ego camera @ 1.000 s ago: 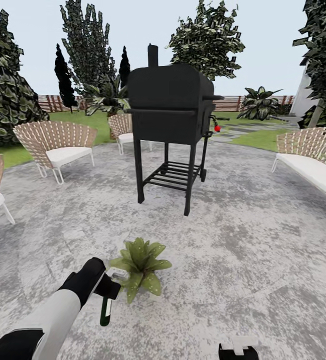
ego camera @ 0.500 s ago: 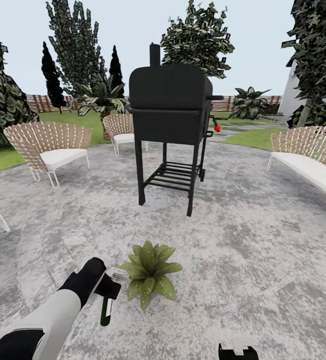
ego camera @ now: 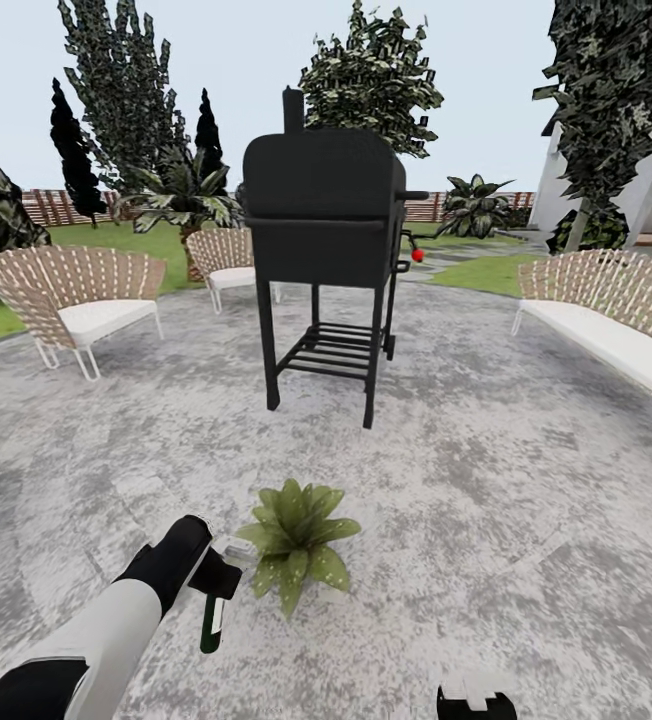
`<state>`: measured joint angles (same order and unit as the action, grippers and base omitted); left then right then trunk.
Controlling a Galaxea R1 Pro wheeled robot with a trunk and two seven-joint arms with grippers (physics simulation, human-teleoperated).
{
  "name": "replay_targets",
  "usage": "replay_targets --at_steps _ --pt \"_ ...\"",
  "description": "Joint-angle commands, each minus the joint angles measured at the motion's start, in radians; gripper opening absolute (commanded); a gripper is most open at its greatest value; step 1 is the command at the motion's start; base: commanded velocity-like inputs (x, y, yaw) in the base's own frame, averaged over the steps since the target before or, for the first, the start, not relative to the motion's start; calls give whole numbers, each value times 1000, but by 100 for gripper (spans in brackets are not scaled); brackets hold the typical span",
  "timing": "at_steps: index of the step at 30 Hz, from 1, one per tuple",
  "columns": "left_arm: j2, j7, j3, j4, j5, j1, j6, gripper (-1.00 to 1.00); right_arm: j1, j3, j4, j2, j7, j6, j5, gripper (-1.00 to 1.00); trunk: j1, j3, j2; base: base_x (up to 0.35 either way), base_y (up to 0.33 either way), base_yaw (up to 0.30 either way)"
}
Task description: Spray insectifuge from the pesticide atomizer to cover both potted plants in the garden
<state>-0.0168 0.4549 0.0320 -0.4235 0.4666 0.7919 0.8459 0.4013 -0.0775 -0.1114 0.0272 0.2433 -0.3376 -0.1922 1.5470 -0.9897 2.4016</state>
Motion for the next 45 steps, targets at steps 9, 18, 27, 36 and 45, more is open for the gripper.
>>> replay_targets --at_steps 9,18,27,36,45 --pt "0 8 5 -1 9 1 2 -100 1 -8 1 0 4 -3 -10 100 -1 -1 0 -216 245 -23" --pt "-1 8 6 -1 7 0 2 -100 1 -8 1 0 4 -3 -10 100 -1 -1 0 68 288 -272" --pt "-5 8 6 4 10 0 2 -100 1 -8 0 0 3 -3 -10 100 -1 -1 0 207 260 -199" --pt "-9 10 6 7 9 0 2 -100 1 -8 0 0 4 -3 -10 100 -1 -1 0 99 318 -3" --pt "-9 13 6 11 9 0 3 -100 1 -8 0 0 4 -3 -9 100 -1 -1 0 50 225 -187"
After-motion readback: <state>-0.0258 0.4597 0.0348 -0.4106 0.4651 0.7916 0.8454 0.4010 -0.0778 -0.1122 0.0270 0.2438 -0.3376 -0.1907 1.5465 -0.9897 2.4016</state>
